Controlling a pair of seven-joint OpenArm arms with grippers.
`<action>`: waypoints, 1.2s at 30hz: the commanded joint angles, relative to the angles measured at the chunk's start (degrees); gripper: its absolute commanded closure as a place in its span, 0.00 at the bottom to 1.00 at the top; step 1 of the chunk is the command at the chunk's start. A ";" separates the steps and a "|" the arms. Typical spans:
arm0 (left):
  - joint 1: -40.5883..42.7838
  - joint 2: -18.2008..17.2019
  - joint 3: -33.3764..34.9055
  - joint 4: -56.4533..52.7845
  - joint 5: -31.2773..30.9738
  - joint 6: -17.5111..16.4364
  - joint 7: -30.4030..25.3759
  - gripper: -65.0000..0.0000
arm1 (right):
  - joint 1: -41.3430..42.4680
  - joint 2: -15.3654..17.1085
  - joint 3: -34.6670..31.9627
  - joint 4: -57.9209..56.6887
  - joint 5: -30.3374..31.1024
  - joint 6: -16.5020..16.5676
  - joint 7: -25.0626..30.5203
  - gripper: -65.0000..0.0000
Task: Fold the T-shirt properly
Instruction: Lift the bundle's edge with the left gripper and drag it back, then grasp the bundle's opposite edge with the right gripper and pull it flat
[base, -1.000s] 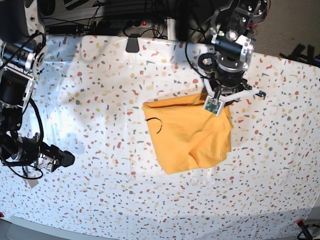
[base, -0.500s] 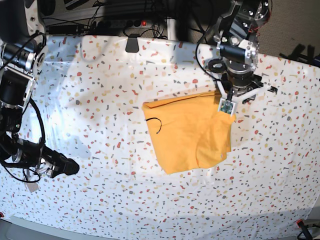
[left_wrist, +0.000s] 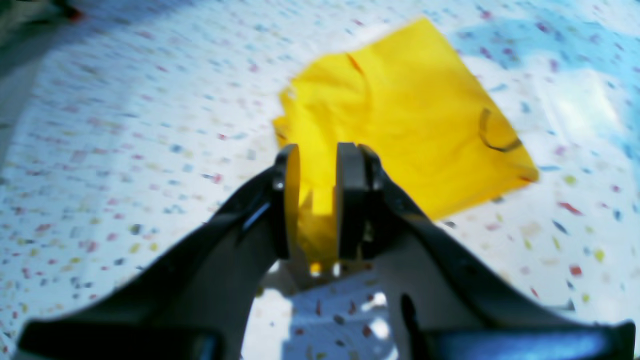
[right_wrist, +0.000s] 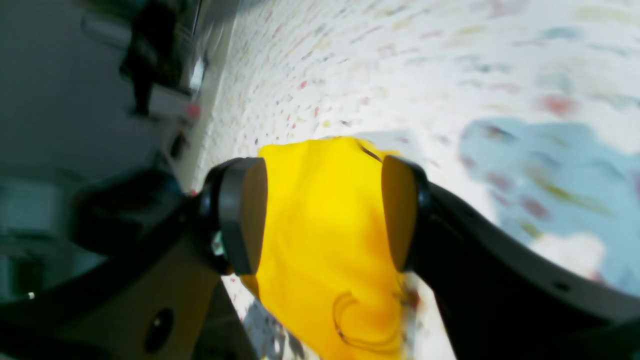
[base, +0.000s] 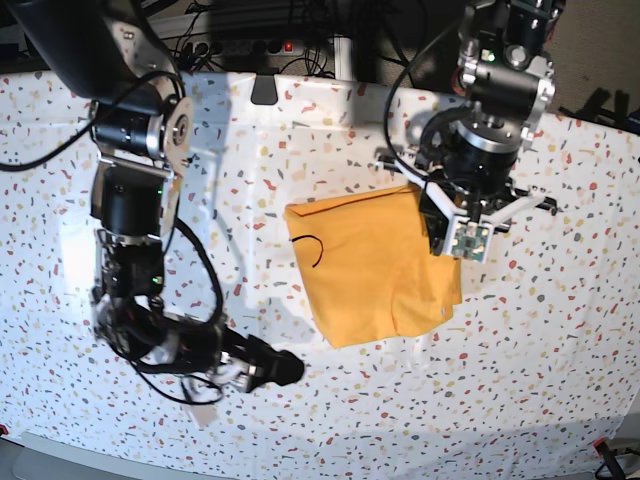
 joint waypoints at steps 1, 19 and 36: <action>-0.48 -0.02 -0.07 -0.17 0.48 0.22 -1.57 0.80 | 3.32 -1.07 -1.73 0.96 -1.81 0.49 3.39 0.45; -0.87 -0.04 -0.07 -14.95 -10.78 -1.68 -4.09 0.80 | 3.21 -9.09 -21.33 -12.44 -43.41 0.49 30.12 0.51; -0.96 0.02 -0.07 -25.24 -6.99 -2.32 -7.52 0.80 | -13.70 1.33 -21.20 7.28 -28.09 0.49 16.94 0.51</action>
